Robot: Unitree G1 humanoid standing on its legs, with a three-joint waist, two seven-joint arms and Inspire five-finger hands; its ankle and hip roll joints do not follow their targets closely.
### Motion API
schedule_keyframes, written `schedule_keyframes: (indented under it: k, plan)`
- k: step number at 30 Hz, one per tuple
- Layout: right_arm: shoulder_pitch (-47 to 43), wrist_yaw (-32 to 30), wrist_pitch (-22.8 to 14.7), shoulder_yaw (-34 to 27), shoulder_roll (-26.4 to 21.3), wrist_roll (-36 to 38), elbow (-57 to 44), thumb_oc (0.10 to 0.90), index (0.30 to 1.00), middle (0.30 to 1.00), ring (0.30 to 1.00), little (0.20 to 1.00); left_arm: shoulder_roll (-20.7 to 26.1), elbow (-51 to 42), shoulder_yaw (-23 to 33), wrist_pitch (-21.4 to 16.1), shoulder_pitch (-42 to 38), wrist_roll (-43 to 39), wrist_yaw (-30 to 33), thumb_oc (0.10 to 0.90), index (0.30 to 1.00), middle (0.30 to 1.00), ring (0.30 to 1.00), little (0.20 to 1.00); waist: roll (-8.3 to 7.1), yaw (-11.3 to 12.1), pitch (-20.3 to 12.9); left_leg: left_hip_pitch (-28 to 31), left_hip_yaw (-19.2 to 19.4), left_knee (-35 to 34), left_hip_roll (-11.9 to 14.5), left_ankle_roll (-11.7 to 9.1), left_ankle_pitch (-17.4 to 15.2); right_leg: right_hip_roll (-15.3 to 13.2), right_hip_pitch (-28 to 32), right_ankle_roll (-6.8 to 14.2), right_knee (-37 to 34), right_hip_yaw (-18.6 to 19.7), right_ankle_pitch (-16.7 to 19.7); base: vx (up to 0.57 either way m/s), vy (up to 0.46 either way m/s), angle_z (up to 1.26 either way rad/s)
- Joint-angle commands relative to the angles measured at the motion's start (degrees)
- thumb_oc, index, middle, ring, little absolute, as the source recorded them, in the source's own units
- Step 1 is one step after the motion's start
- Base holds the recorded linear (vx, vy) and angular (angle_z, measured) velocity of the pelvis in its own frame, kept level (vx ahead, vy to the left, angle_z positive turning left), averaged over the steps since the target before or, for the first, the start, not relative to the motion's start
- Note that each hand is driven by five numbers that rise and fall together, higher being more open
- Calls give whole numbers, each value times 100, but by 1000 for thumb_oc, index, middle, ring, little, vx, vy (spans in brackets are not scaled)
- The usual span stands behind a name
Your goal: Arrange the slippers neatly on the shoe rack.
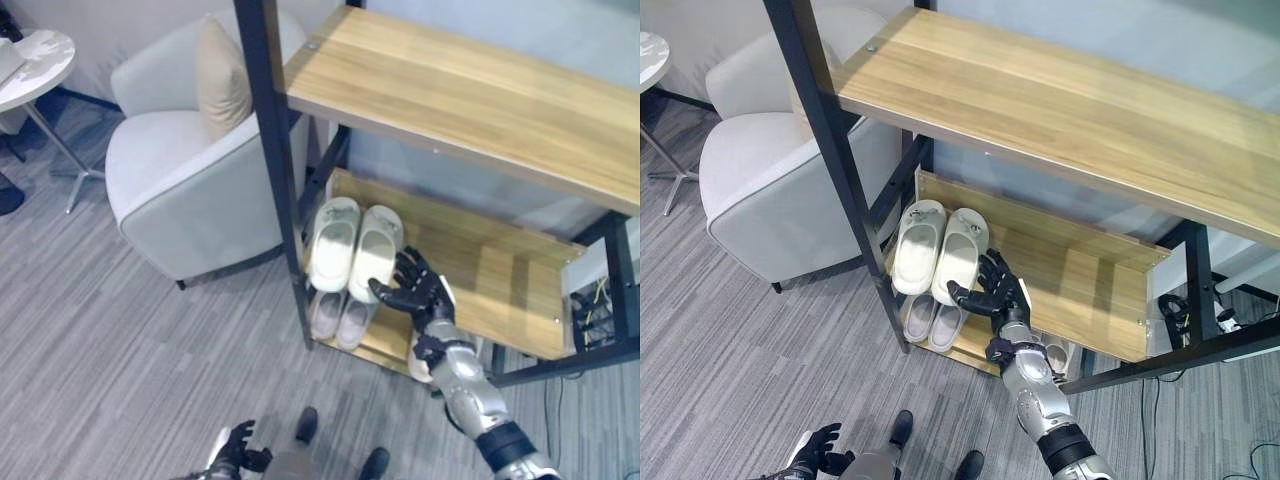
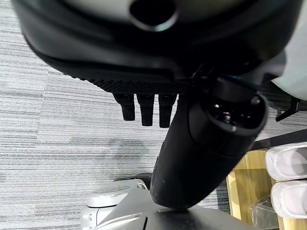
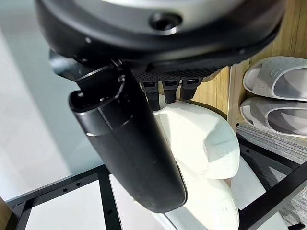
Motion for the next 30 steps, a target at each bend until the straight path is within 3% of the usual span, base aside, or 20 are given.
schedule_keyframes:
  k: [1, 16, 24, 30]
  plan:
    - [-163, 158, -462, 87, -9, -129, -864, 800, 900, 900, 900, 900, -188, 308, -302, -143, -52, -119, 62, 800, 900, 900, 900, 900, -71, -44, -381, 322, 329, -41, 201, -227, -618, -346, 40, 372, 122, 378, -452, 0, 0, 0]
    - [529, 514, -377, -599, -944, -687, -1667, 800, 900, 900, 900, 900, -263, 392, -152, -195, -2, -112, -205, 800, 900, 900, 900, 900, -2, -346, -483, 404, 529, -41, 232, -241, -634, -351, 56, 398, 87, 554, -386, -5, -2, -3]
    - [1691, 1439, -224, -644, -1392, -514, -2550, 800, 900, 900, 900, 900, -311, 471, -9, -241, -57, -101, -366, 800, 900, 900, 900, 900, 82, -670, -538, 497, 694, -41, 293, -253, -639, -300, 33, 390, 96, 765, -388, -23, -22, -15]
    - [2717, 2122, -41, -711, -2063, -876, -2898, 800, 900, 900, 900, 900, -339, 487, 46, -327, -66, -69, -547, 800, 900, 900, 900, 900, 152, -908, -549, 569, 831, -41, 336, -272, -614, -261, 16, 386, 123, 909, -398, -32, -34, -21]
